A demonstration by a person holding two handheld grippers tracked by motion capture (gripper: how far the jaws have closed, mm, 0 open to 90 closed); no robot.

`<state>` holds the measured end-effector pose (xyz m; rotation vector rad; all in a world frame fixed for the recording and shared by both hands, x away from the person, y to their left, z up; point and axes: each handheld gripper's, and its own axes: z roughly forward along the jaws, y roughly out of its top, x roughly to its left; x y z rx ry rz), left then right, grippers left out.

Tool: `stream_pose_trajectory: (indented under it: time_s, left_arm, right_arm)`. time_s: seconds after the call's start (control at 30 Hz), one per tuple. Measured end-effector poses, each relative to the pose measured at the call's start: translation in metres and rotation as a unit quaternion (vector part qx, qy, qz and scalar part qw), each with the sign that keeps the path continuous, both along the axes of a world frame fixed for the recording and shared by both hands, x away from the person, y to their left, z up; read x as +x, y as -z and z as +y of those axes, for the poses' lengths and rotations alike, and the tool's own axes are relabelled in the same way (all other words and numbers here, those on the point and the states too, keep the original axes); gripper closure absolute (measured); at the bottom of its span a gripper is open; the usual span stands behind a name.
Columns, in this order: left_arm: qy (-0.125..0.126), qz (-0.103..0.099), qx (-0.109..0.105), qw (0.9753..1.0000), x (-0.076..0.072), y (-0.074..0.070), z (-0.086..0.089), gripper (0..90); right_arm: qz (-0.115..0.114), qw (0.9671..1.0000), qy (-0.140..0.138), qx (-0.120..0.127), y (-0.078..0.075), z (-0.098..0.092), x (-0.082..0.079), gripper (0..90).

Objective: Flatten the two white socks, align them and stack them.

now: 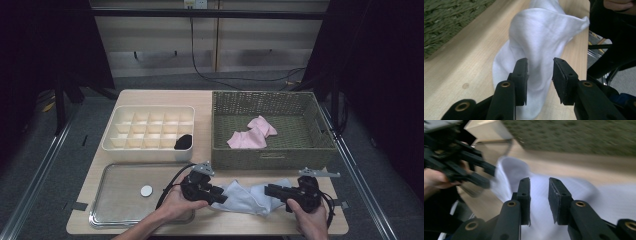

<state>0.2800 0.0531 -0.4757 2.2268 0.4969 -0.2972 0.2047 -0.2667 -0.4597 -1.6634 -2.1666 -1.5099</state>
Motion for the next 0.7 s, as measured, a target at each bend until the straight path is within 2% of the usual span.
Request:
stream_pose_trajectory:
  time_s: [0.03, 0.07, 0.13, 0.27, 0.33, 0.37, 0.4, 0.47, 0.53, 0.57, 0.7]
  left_arm:
    - [-0.006, 0.003, -0.005, 1.0, 0.0, 0.002, -0.001, 66.4]
    - [-0.009, 0.0, 0.002, 1.0, 0.002, 0.002, 0.0, 67.8]
    - [-0.014, 0.004, 0.0, 0.9999, 0.004, 0.005, 0.0, 72.5]
    - [-0.006, 0.011, -0.003, 0.9999, 0.004, 0.006, 0.0, 77.8]
    - [-0.006, 0.009, -0.003, 0.9999, 0.004, 0.007, -0.001, 79.6]
    - [-0.013, 0.005, 0.002, 0.9999, 0.003, 0.006, -0.002, 79.8]
    - [-0.005, 0.009, 0.001, 0.9999, 0.004, 0.006, -0.001, 80.2]
    - [-0.009, 0.01, -0.003, 0.9999, 0.004, 0.007, -0.002, 80.2]
    - [-0.012, 0.013, -0.002, 0.9998, 0.004, 0.007, -0.003, 78.6]
    - [-0.016, 0.017, -0.006, 0.9997, 0.004, 0.008, -0.002, 76.1]
    - [-0.033, 0.019, -0.007, 0.9993, 0.005, 0.005, 0.003, 66.1]
  right_arm:
    - [-0.003, 0.9999, -0.011, 0.001, -0.002, 0.007, 0.004, 70.0]
    - [-0.003, 0.9997, -0.022, 0.001, -0.003, 0.013, 0.008, 69.1]
    - [-0.002, 0.999, -0.044, 0.002, -0.002, 0.027, 0.019, 67.1]
    - [0.016, 0.997, -0.075, 0.01, 0.005, 0.047, 0.034, 65.0]
    - [0.023, 0.996, -0.086, 0.012, 0.008, 0.054, 0.039, 65.4]
    - [0.029, 0.9952, -0.092, 0.016, 0.009, 0.057, 0.042, 65.6]
    - [0.031, 0.9944, -0.098, 0.023, 0.01, 0.06, 0.043, 66.0]
    - [0.035, 0.9931, -0.108, 0.03, 0.01, 0.064, 0.043, 72.5]
    - [0.03, 0.9929, -0.111, 0.028, 0.009, 0.067, 0.041, 84.7]
    - [0.024, 0.994, -0.104, 0.025, 0.008, 0.066, 0.04, 87.4]
    - [-0.002, 0.9967, -0.072, 0.036, -0.002, 0.053, 0.037, 89.1]
